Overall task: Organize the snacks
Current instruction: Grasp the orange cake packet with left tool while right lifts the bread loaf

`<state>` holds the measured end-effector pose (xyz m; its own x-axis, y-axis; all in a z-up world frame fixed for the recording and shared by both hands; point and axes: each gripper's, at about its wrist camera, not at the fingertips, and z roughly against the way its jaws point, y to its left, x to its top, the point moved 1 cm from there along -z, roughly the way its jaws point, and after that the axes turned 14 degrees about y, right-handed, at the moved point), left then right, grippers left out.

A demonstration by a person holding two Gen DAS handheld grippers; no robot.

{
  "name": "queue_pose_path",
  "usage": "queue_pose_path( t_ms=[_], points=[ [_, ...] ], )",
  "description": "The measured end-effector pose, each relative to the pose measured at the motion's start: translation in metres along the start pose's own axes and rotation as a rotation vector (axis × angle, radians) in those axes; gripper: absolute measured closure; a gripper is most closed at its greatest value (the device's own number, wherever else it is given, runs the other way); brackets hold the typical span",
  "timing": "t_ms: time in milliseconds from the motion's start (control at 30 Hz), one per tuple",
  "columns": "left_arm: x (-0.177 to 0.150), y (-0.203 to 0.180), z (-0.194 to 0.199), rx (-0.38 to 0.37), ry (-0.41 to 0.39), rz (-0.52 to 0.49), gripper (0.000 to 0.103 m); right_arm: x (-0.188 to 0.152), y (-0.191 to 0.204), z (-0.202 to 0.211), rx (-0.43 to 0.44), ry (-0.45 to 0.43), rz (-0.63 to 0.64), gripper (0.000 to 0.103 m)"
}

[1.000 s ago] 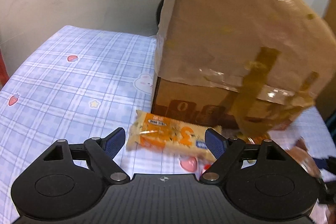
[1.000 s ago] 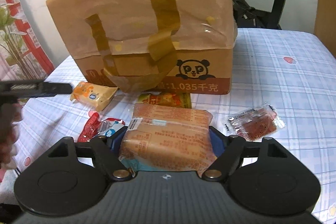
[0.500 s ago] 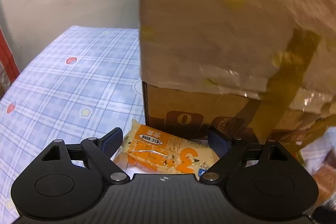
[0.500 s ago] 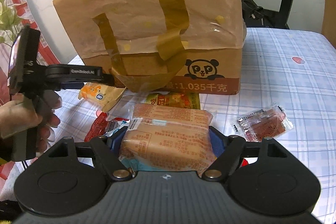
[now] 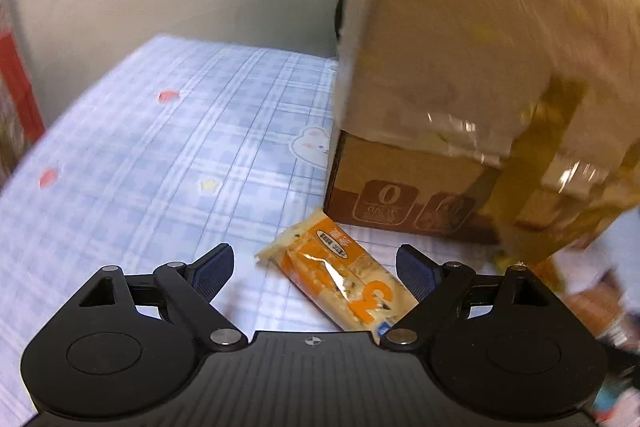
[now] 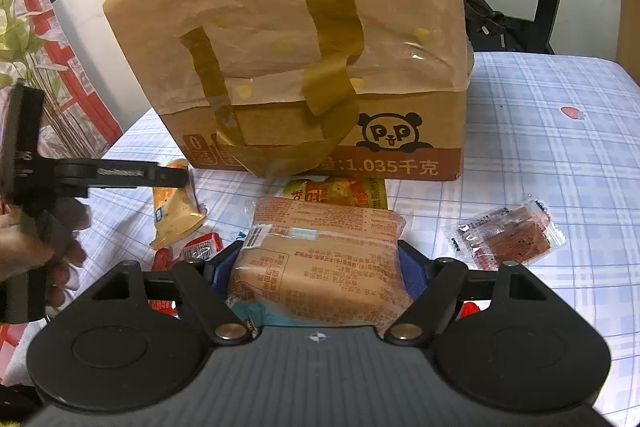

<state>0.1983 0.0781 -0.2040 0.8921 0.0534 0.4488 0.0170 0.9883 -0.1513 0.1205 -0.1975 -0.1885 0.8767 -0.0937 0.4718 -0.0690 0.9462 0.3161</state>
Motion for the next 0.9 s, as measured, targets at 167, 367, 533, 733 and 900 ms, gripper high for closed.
queue_pose_path(
  t_ms=[167,367,533,733,900],
  points=[
    [-0.006,-0.003,0.001,-0.080,0.047,0.113,0.016,0.000,0.000,-0.001,0.002,-0.003,-0.001,0.023],
    [-0.003,-0.032,-0.025,0.015,0.070,0.041,0.025,-0.002,0.003,0.001,0.008,-0.007,0.008,0.023],
    [-0.009,-0.042,-0.032,0.072,0.021,-0.016,0.029,-0.003,0.003,0.002,0.008,-0.009,0.007,0.023],
    [-0.027,-0.031,-0.013,0.039,-0.030,-0.010,0.051,-0.003,0.000,0.004,0.007,-0.017,0.005,0.024],
    [-0.033,-0.020,0.009,0.000,-0.075,-0.024,0.053,-0.002,0.001,0.009,0.002,-0.044,0.009,0.024]
  ],
)
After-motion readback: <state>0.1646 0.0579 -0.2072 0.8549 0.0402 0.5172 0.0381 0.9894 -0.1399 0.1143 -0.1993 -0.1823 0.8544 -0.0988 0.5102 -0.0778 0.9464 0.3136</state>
